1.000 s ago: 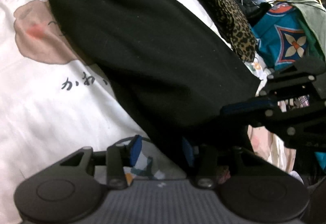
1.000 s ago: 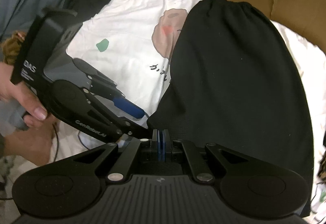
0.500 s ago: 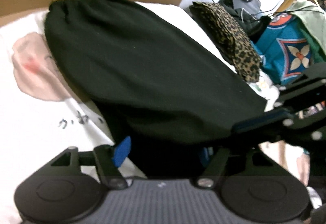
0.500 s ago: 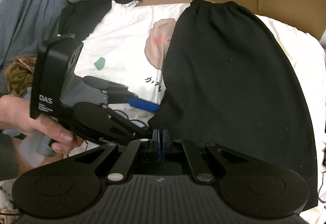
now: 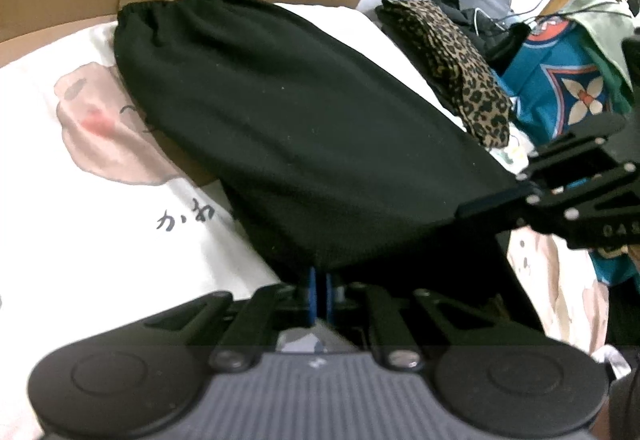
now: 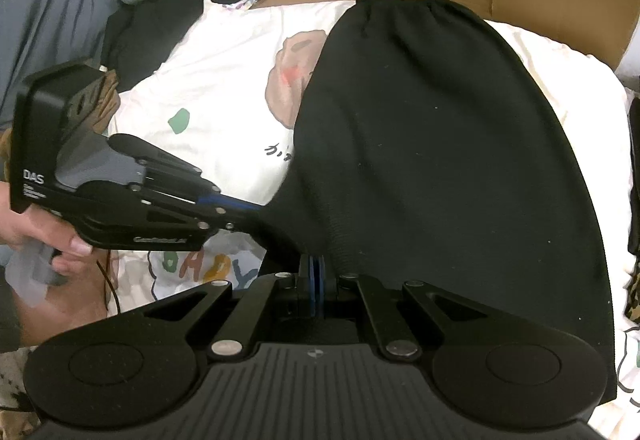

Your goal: Fold clothes

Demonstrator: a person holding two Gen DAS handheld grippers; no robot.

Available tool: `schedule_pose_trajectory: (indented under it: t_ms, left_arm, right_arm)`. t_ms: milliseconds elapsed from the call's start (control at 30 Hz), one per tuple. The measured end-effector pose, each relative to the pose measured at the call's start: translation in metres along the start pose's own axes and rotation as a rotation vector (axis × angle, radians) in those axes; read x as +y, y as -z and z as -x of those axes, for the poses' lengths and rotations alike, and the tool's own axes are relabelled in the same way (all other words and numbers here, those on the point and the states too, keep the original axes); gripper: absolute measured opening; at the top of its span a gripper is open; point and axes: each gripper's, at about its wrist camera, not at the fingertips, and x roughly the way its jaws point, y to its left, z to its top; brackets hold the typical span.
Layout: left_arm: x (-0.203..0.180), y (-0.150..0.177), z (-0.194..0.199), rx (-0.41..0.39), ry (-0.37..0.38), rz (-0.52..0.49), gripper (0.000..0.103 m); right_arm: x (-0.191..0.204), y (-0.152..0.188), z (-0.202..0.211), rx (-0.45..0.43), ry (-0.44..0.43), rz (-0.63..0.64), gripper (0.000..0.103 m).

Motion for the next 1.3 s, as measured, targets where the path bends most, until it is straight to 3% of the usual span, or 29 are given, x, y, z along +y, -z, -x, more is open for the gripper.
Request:
schedule_pose_trajectory:
  t_ms: [167,300,400,433,500,533,733,933,1000,1067,1167,1300]
  left_arm:
    - [-0.001,0.006,0.015,-0.003,-0.069,-0.042,0.005]
    - [0.006,0.010,0.014,0.010,-0.070,0.013,0.008]
    - [0.012,0.014,0.006,0.031,-0.035,0.089,0.027]
    - [0.012,0.015,0.004,0.029,-0.028,0.097,0.041]
    - [0.010,0.016,-0.001,0.024,-0.026,0.107,0.058]
    - [0.008,0.017,-0.005,0.024,-0.050,0.104,0.058]
    - [0.017,0.017,-0.016,0.034,-0.067,0.204,0.058]
    - [0.020,0.014,-0.017,0.024,-0.071,0.218,0.055]
    - [0.021,0.016,-0.019,0.038,-0.083,0.222,0.049]
    - [0.025,0.019,-0.019,0.042,-0.080,0.249,0.034]
    - [0.028,0.023,-0.017,0.057,-0.080,0.259,0.018]
    - [0.031,0.026,-0.014,0.071,-0.074,0.274,0.007]
  right_arm:
    - [0.008,0.002,-0.004,0.021,-0.043,0.023,0.000]
    - [0.017,0.004,-0.009,0.033,-0.051,0.049,0.000]
    - [0.016,0.003,-0.009,0.032,-0.046,0.042,0.000]
    - [0.015,0.002,-0.009,0.031,-0.044,0.039,0.000]
    - [0.014,0.001,-0.008,0.029,-0.041,0.032,0.000]
    - [0.013,0.001,-0.008,0.028,-0.040,0.030,0.000]
    - [0.013,0.001,-0.008,0.024,-0.050,0.031,0.000]
    - [0.013,0.001,-0.007,0.021,-0.064,0.030,0.000]
    - [0.013,0.002,-0.007,0.021,-0.067,0.031,0.000]
    - [0.014,0.002,-0.008,0.024,-0.068,0.032,0.000]
    - [0.015,0.002,-0.009,0.028,-0.068,0.033,0.000]
    - [0.019,0.002,-0.011,0.036,-0.072,0.042,0.000]
